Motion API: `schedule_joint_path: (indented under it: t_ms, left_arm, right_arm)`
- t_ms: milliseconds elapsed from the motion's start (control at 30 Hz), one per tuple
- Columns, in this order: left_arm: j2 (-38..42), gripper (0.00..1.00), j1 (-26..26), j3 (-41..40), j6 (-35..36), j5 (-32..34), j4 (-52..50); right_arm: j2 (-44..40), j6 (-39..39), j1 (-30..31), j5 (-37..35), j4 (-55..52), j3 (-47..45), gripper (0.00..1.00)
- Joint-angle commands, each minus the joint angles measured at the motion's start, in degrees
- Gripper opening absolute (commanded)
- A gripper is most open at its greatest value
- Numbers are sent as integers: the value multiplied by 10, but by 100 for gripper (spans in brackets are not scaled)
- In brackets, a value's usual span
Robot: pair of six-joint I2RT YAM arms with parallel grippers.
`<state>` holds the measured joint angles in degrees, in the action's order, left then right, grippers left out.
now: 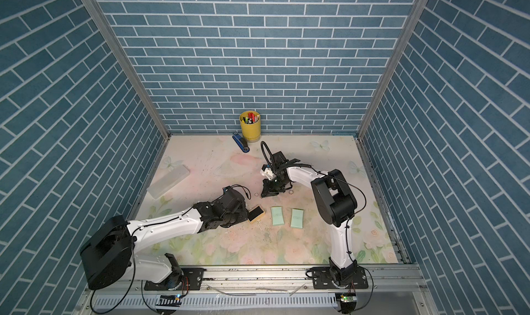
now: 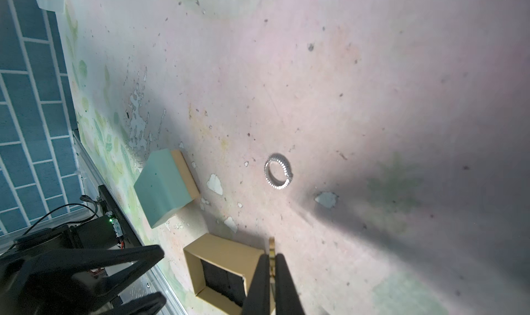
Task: Take the rings out of the lift-off lid box
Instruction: Place the ring at the center of the board.
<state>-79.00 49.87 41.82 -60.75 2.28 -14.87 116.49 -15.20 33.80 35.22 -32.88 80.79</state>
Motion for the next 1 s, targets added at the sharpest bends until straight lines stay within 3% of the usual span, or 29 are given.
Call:
schedule_joint_path:
  t_ms: [0,600,867,967]
  left_arm:
    - [15,45,2,16,37,21,-35]
    - [-46,39,-8,63,92,7,-25]
    - [-62,36,-48,85,132,-15,-47]
    - [-76,33,-64,92,146,-35,-52]
  right_arm:
    - [16,10,-4,9,-21,27,8]
    - [49,2,-22,-37,-43,38,11]
    - [23,7,-25,-49,-46,18,31]
    - [-14,3,-23,-46,-48,-1,33]
